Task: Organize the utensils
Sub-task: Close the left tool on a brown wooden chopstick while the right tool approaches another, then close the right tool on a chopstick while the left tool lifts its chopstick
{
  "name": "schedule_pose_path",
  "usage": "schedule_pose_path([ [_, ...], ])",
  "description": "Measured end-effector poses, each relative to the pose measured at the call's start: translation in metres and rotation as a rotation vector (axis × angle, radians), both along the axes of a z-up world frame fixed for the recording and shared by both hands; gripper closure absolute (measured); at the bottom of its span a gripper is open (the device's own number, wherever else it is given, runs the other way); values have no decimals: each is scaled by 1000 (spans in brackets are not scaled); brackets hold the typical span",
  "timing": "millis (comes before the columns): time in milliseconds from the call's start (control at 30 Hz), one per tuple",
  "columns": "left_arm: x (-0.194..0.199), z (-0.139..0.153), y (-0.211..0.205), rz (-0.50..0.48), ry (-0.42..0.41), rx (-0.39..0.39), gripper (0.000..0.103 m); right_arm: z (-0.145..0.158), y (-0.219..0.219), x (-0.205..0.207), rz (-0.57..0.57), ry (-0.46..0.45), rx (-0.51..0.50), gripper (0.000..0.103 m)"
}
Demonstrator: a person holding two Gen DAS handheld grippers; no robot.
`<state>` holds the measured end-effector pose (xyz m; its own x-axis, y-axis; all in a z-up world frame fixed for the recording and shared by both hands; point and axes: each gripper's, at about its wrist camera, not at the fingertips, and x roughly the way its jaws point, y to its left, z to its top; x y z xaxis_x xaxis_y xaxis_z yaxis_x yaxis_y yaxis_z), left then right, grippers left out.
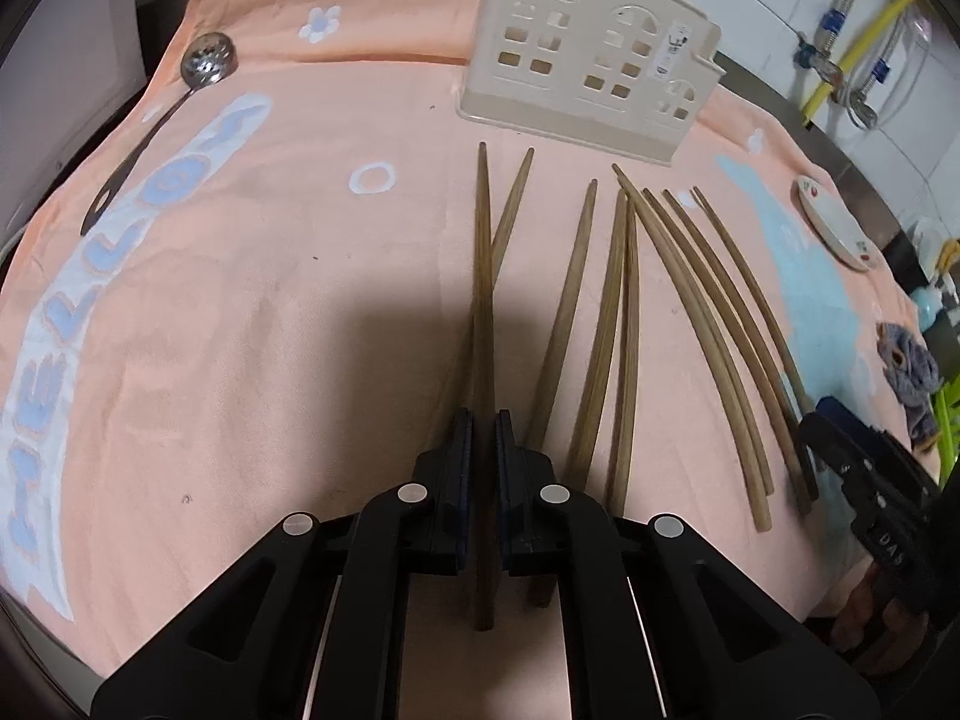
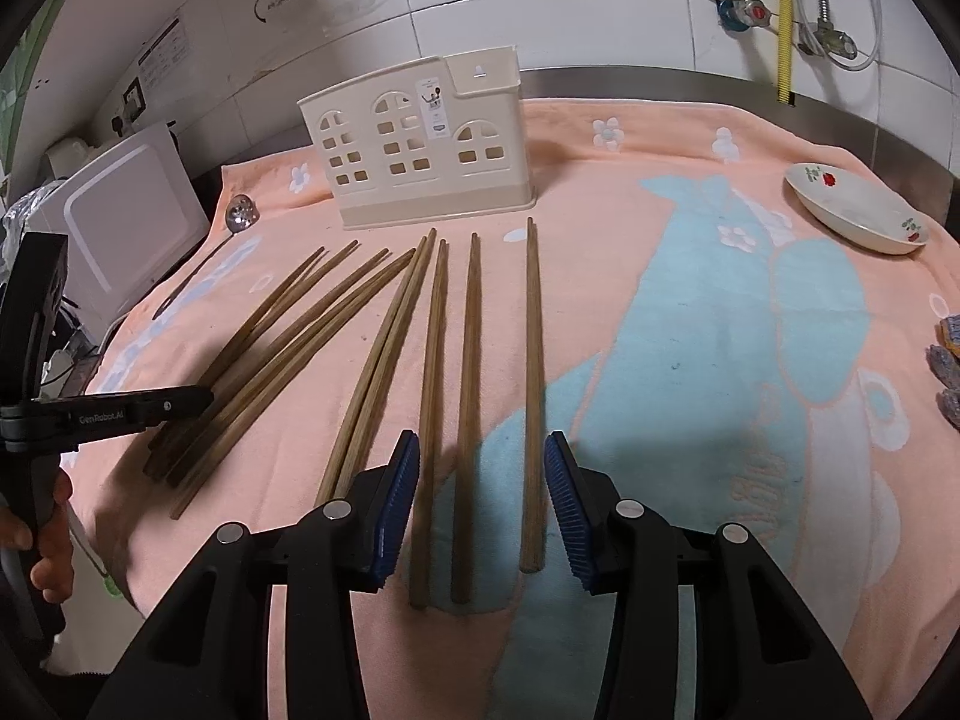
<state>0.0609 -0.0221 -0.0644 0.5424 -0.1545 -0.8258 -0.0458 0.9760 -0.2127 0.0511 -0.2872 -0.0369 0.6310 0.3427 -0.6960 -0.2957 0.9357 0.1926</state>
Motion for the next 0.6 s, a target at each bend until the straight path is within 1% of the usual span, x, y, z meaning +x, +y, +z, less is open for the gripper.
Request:
schedule_pose_path([
  [133,-1,0,-2,-29,-4,20,97,0,0,-2,-2,1,-8,63],
  [200,-1,0,-2,-39,-5,21,97,0,1,-2,2,1,-6,67],
  [267,-1,0,-1,-45,-8,13,97,-1,1,-2,-1,3,-12,68],
  [400,-3,-1,1,-53,-18,-3,97,-2,0,-3,-16,0,-15,75],
  [500,-4,0,2,-62,-25,-12,97,-1,-5,-3,-40,-3,-5,77],
  [600,-6,0,-1,-76,-33,5,97,-3,-5,0,-48,5,-16,81],
])
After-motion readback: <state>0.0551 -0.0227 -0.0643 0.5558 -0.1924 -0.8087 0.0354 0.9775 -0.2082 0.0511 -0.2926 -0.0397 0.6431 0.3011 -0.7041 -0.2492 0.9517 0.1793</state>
